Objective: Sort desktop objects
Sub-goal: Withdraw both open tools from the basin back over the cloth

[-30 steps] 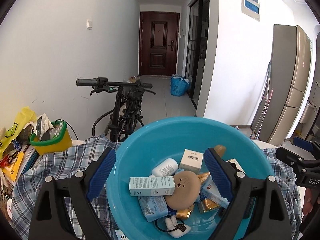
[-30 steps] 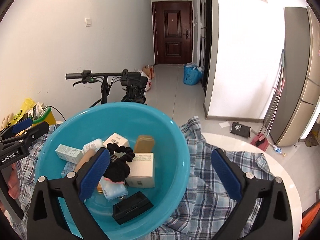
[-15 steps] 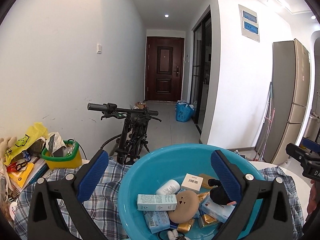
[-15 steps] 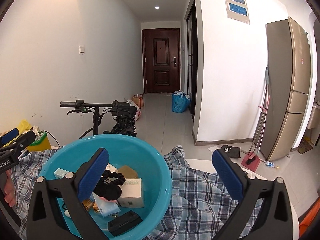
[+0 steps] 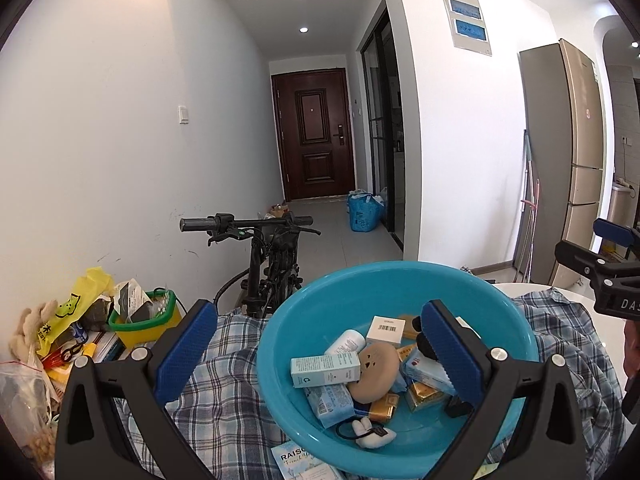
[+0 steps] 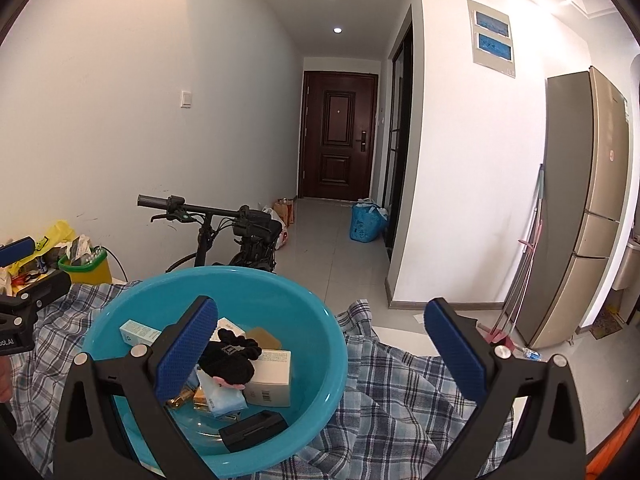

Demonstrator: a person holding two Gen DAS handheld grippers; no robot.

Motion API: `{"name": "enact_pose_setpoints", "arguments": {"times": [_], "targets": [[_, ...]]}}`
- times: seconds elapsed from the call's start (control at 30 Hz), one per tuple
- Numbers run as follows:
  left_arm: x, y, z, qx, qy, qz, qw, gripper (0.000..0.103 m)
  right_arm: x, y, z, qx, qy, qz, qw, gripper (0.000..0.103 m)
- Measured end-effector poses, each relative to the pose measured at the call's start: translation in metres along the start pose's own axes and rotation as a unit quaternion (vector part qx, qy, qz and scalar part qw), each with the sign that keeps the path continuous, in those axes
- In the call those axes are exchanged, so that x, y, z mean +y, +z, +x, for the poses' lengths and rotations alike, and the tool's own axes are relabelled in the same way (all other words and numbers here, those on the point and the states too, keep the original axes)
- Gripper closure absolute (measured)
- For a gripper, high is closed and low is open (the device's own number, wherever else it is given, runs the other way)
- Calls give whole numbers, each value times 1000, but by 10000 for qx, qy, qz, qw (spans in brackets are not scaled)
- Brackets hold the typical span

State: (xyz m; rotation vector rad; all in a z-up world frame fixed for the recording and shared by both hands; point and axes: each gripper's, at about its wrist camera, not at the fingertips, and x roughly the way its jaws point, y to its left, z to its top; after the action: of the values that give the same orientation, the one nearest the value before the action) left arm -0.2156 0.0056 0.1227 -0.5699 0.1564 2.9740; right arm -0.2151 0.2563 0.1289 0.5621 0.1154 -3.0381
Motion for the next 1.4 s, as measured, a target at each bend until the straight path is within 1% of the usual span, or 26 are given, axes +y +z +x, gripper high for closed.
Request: {"name": "enact_pose_setpoints", "arguments": {"times": [0.03, 0.1, 0.2, 0.3, 0.33, 0.4, 0.47, 0.53, 0.57, 0.6, 0.67, 0.7, 0.77, 0.87, 0.97, 1.07, 1.13, 1.2, 1.27, 1.4], "targets": [[1, -2, -5, 27, 79, -8, 10000, 0, 0, -1, -3, 31, 28, 14, 10000, 0], [1, -4, -18, -17, 16, -19, 10000, 0, 2, -3, -11, 45, 77, 0, 10000, 0], [-2, -6, -39, -74, 84, -22, 9999, 0, 6, -5, -29, -89, 205, -75, 9997, 0], [-2, -12, -59, -16, -192, -234, 9995, 0, 10, -6, -45, -161, 428, -98, 9989, 0], [-2, -13, -67, -59, -234, -214, 9995, 0, 11, -7, -51, -188, 481, -112, 9986, 0], [-4, -16, -83, -188, -167, -152, 9996, 0, 13, -8, -63, -250, 562, -131, 9980, 0], [-3, -17, -100, -282, -274, -229, 9990, 0, 14, -10, -75, -339, 616, -126, 9974, 0], [1, -19, -120, -258, -427, -356, 9981, 0, 13, -13, -93, -495, 697, -88, 9963, 0], [3, -21, -132, -318, -568, -364, 9972, 0, 12, -15, -102, -556, 778, -71, 9954, 0], [2, -23, -145, -444, -579, -276, 9969, 0, 10, -17, -111, -595, 830, -79, 9947, 0], [-2, -25, -167, -694, -361, -42, 9969, 0, 11, -21, -126, -701, 824, -161, 9940, 0], [-4, -25, -176, -773, -354, 9, 9964, 0, 12, -22, -131, -743, 835, -206, 9935, 0], [-5, -24, -185, -767, -402, 32, 9962, 0, 14, -23, -139, -732, 887, -252, 9930, 0], [-5, -23, -193, -760, -491, -84, 9959, 0, 15, -22, -147, -714, 1007, -117, 9923, 0], [-7, -24, -195, -789, -438, -30, 9959, 0, 17, -21, -153, -782, 1058, -153, 9912, 0], [-5, -25, -190, -662, -471, -124, 9966, 0, 20, -20, -156, -803, 1028, -235, 9912, 0], [-3, -25, -183, -506, -500, -196, 9973, 0, 19, -20, -154, -689, 1018, -224, 9922, 0], [-2, -27, -171, -209, -484, -218, 9984, 0, 21, -20, -145, -352, 901, -243, 9950, 0], [-1, -30, -161, 61, -524, -307, 9981, 0, 18, -21, -136, -25, 965, -167, 9952, 0], [-2, -38, -145, 525, -593, -362, 9962, 0, 14, -31, -123, 317, 970, -151, 9947, 0]]}}
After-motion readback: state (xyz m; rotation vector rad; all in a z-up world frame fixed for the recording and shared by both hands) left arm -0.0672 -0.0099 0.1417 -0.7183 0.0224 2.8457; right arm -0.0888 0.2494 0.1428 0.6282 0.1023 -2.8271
